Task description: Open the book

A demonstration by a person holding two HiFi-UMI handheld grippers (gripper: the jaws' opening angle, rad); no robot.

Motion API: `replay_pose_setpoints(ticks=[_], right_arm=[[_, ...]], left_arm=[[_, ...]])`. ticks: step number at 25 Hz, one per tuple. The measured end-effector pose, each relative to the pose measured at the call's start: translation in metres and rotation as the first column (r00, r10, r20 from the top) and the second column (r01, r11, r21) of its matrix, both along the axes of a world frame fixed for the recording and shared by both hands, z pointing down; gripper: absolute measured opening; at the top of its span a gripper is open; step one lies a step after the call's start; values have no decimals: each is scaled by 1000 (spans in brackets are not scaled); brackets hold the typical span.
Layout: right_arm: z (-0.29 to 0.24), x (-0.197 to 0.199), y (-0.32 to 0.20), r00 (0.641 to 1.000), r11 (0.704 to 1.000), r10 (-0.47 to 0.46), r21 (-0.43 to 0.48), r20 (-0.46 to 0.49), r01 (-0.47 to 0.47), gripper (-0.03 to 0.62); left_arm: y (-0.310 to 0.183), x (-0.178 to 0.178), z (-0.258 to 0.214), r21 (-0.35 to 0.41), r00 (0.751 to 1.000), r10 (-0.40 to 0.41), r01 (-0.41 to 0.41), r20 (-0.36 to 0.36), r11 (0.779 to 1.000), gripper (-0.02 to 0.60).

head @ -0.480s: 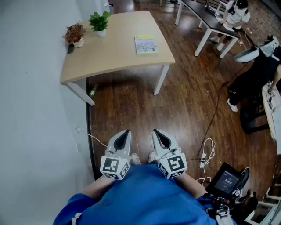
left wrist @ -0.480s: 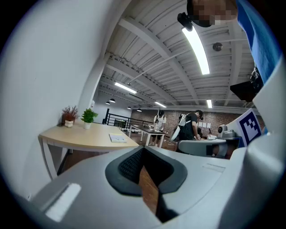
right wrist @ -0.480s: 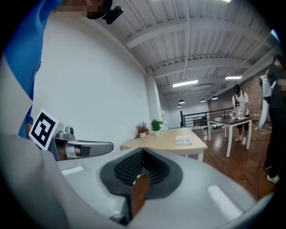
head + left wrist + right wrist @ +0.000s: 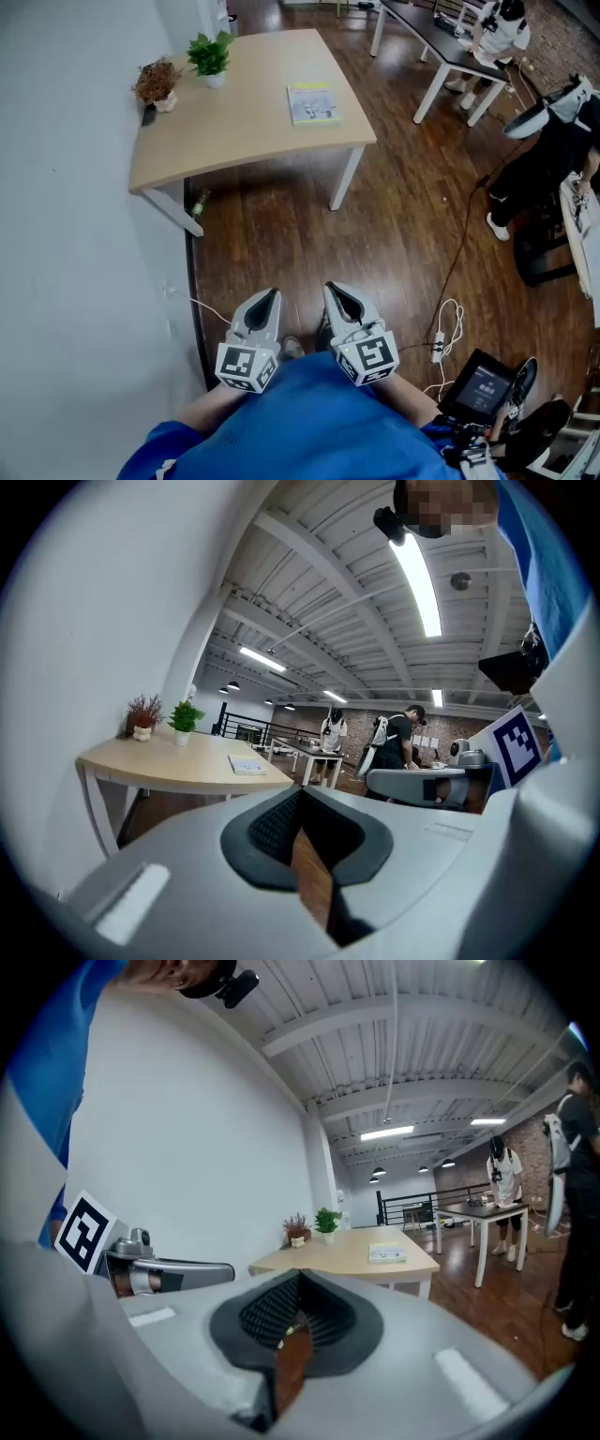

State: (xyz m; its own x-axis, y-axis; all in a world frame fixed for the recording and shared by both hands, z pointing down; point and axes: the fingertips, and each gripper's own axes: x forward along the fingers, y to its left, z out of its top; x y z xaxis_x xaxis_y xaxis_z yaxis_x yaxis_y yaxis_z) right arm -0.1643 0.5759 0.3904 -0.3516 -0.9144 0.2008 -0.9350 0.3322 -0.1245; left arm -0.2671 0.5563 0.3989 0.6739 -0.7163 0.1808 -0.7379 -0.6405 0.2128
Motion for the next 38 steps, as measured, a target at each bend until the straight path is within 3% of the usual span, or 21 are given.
replay_pose_setpoints(ticks=[8,28,38], right_arm=[[4,25,-60,1000,1000,-13,9,11,13,2],[0,167,-249,994,996,-88,22,61,87,2],[18,193,-300,996,997,-72,-19,60,74,2]], left_arm=[[-60,24,5,4,1000,-6,6,26,1000,6],[-254,177,-14,12,993,-77,76,88,997,6],[-310,196,3,-16,992,-87,89,97,996,6]])
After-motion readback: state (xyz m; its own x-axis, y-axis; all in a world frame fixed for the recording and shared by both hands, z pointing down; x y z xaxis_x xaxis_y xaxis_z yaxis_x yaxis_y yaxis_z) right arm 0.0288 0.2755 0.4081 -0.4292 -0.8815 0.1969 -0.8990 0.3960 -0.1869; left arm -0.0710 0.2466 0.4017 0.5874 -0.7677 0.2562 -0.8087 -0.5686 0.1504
